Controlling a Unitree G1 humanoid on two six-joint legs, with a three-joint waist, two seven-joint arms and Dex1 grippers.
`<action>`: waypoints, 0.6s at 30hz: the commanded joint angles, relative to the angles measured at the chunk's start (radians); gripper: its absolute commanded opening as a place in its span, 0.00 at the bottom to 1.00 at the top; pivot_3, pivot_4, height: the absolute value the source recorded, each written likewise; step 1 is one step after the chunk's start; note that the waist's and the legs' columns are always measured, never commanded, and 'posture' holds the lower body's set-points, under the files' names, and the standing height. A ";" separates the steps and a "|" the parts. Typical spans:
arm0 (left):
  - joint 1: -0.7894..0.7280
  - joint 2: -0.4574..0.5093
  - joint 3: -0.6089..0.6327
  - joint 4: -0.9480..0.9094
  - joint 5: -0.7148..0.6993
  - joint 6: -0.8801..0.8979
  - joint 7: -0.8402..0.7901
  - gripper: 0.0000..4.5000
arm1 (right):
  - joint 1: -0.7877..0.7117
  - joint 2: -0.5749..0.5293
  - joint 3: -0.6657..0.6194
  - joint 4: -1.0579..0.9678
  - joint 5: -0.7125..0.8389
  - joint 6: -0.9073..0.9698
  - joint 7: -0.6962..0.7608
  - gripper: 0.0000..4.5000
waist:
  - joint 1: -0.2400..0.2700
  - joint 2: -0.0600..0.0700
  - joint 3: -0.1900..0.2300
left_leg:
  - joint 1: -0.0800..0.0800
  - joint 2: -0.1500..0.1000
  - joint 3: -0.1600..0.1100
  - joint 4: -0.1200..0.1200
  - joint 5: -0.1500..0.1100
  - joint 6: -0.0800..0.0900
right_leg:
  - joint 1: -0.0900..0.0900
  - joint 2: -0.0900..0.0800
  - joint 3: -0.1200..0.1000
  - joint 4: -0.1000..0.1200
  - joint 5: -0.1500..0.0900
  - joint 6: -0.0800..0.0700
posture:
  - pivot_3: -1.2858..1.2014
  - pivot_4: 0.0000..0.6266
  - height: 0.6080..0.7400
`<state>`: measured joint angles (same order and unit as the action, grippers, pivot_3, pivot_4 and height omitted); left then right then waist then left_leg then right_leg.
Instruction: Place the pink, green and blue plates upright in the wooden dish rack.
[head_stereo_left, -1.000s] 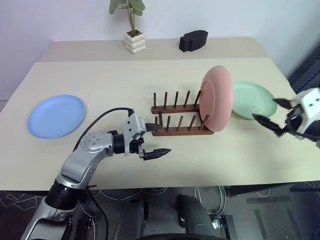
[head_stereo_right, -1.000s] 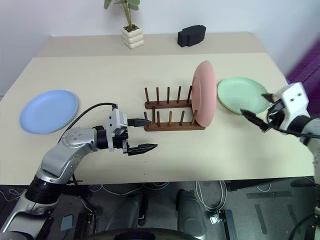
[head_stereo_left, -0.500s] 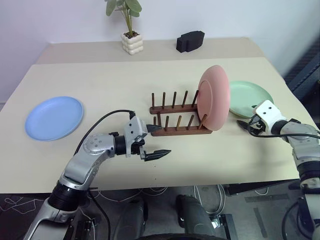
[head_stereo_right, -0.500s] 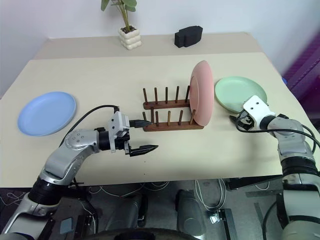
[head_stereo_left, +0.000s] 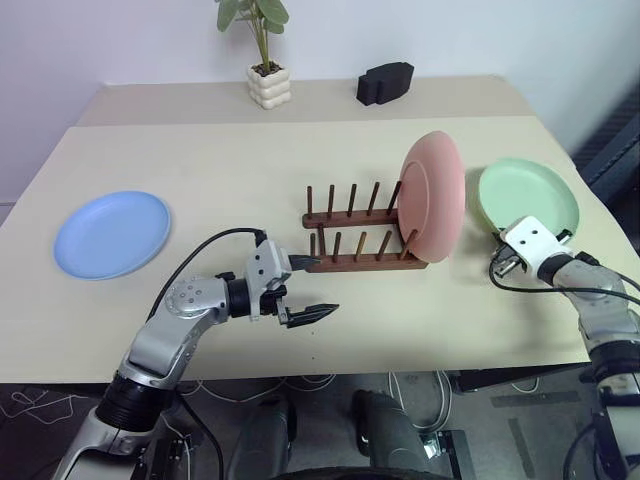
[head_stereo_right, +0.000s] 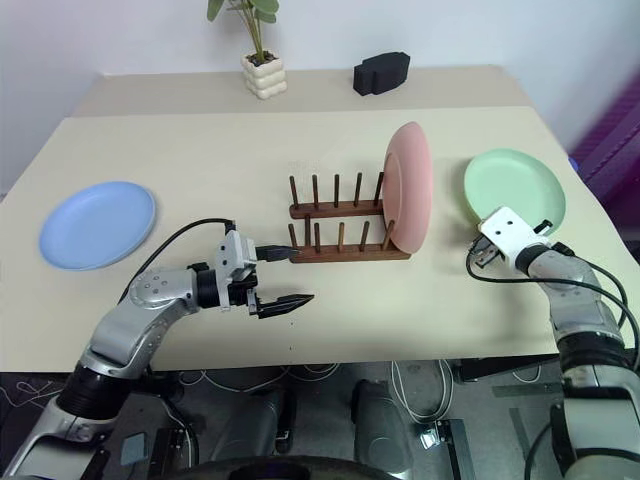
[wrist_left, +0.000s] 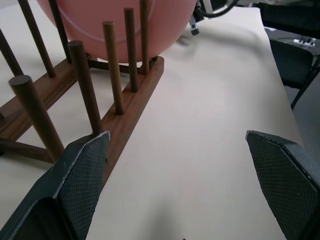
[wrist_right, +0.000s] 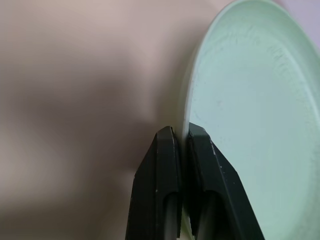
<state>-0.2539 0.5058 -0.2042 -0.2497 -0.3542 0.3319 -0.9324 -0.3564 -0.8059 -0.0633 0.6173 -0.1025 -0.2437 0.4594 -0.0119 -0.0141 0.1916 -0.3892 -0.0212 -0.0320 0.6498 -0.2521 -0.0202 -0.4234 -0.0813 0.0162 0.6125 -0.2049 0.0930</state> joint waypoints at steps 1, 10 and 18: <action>-0.018 -0.009 0.004 -0.010 0.004 -0.020 0.001 1.00 | 0.035 -0.049 -0.085 -0.144 -0.029 0.028 -0.106 0.01 | -0.001 0.000 0.000 | 0.000 0.000 0.000 0.000 0.000 0.000 | 0.000 0.000 0.000 0.000 0.000 0.000 | 0.52 0.24 0.99; -0.038 -0.035 0.001 0.045 0.027 -0.065 -0.004 1.00 | -0.090 -0.134 -0.229 -0.556 0.027 0.157 -0.120 0.01 | -0.007 0.002 0.000 | 0.000 0.000 0.001 -0.001 0.000 0.000 | -0.002 0.001 0.001 0.001 0.000 0.000 | 0.52 0.24 0.99; -0.031 -0.053 -0.001 0.042 0.031 -0.078 0.004 1.00 | -0.321 0.026 -0.180 -0.938 0.551 0.437 0.086 0.01 | -0.003 0.001 0.001 | -0.001 0.002 0.000 -0.001 0.000 0.000 | -0.002 0.001 0.001 0.000 0.000 0.001 | 0.52 0.24 0.99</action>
<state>-0.2839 0.4542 -0.2140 -0.1861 -0.3176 0.2702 -0.9317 -0.6457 -0.7863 -0.2310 -0.2343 0.3330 0.1372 0.5205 -0.0146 -0.0129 0.1925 -0.3900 -0.0195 -0.0323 0.6490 -0.2523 -0.0197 -0.4255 -0.0802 0.0167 0.6128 -0.2047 0.0935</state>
